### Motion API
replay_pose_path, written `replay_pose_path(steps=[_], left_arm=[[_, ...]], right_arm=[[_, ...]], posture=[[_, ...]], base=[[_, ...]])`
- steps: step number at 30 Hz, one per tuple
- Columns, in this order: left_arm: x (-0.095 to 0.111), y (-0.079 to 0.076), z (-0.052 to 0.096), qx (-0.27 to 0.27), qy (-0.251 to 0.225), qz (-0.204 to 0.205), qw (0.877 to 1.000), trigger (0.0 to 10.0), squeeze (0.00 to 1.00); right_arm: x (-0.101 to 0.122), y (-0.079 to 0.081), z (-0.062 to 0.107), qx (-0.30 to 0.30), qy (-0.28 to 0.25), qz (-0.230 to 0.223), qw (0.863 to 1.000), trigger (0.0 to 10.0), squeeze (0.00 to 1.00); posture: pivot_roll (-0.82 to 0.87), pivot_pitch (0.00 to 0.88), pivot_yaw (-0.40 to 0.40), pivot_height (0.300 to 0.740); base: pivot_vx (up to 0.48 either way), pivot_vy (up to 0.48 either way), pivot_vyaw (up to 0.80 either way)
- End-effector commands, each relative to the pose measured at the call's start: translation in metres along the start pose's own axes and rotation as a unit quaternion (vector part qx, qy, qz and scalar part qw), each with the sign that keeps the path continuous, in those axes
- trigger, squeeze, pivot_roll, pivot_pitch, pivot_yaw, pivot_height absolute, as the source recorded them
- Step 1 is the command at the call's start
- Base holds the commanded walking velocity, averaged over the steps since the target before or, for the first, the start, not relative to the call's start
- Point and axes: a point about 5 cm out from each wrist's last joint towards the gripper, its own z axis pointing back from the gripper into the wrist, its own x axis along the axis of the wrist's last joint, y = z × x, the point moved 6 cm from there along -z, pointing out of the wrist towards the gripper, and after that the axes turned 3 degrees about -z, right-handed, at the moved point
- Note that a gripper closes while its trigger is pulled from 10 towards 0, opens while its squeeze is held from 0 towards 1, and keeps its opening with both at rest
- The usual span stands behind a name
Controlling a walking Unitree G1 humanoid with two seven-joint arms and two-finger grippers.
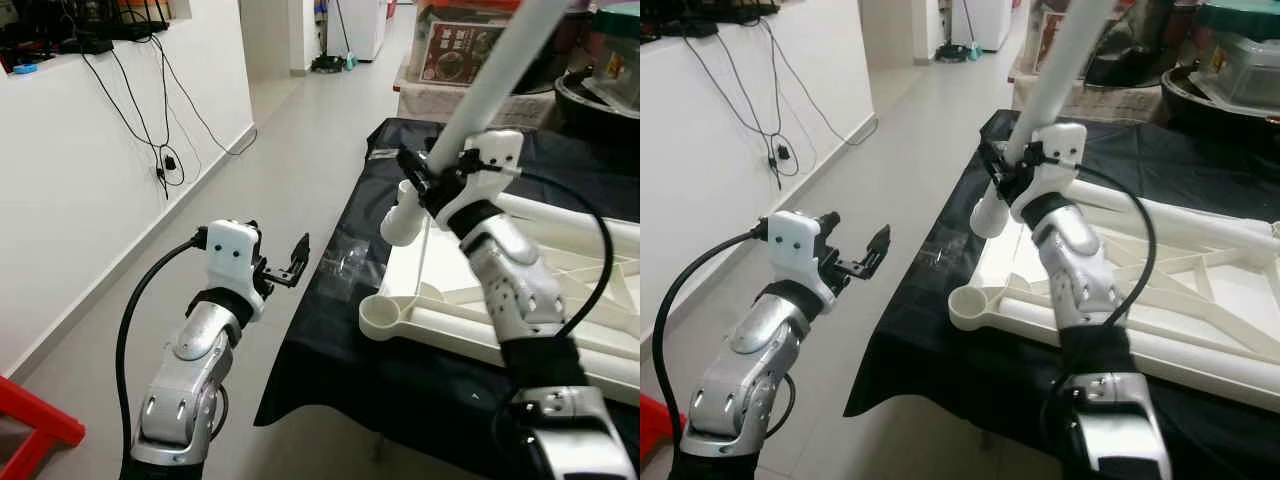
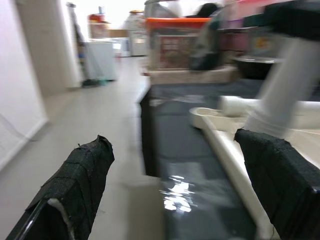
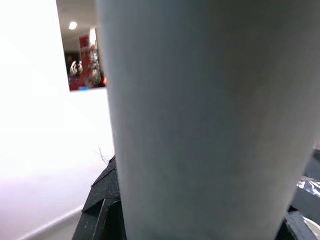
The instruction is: Building children table
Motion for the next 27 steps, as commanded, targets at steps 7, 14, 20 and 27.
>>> replay_pose_path(steps=[7, 14, 20, 27], left_arm=[[-0.011, -0.032, 0.022, -0.076, 0.035, 0.028, 0.996, 10.0, 0.00], [-0.021, -0.065, 0.045, -0.151, 0.064, 0.040, 0.986, 10.0, 0.00], [-0.021, -0.071, 0.049, -0.154, 0.070, 0.053, 0.984, 10.0, 0.00], [-0.022, -0.074, 0.052, -0.160, 0.075, 0.052, 0.983, 10.0, 0.00]], right_arm=[[0.000, 0.023, 0.006, 0.197, 0.041, -0.058, 0.978, 10.0, 0.00], [0.004, 0.048, 0.027, 0.338, 0.058, -0.060, 0.938, 10.0, 0.00], [0.004, 0.058, 0.033, 0.396, 0.059, -0.067, 0.914, 10.0, 0.00], [0.006, 0.061, 0.040, 0.431, 0.057, -0.071, 0.898, 10.0, 0.00]], posture=[[0.10, 0.229, -0.013, 0.740], [0.12, 0.274, -0.017, 0.740], [0.12, 0.289, -0.014, 0.740], [0.12, 0.283, -0.012, 0.740]], base=[[0.000, 0.000, 0.00], [0.000, 0.000, 0.00], [0.000, 0.000, 0.00], [0.000, 0.000, 0.00]])
